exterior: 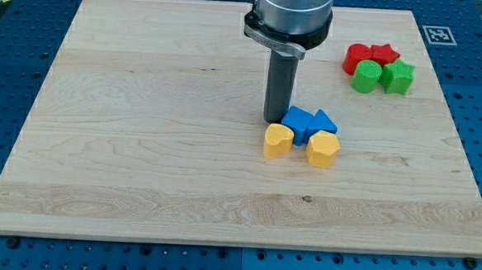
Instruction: Slide the blue triangle towards the left side
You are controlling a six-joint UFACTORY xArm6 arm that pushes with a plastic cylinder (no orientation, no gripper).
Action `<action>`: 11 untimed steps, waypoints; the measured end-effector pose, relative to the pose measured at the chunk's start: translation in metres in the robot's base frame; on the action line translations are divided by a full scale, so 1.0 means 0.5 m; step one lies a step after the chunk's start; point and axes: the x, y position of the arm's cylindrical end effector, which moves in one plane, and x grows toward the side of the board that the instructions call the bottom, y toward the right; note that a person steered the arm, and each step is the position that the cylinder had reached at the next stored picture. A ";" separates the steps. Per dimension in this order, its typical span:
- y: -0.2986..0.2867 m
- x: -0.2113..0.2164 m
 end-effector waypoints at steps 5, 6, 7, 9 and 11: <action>0.026 -0.131; 0.147 -0.122; 0.259 -0.053; 0.230 0.057; -0.019 0.055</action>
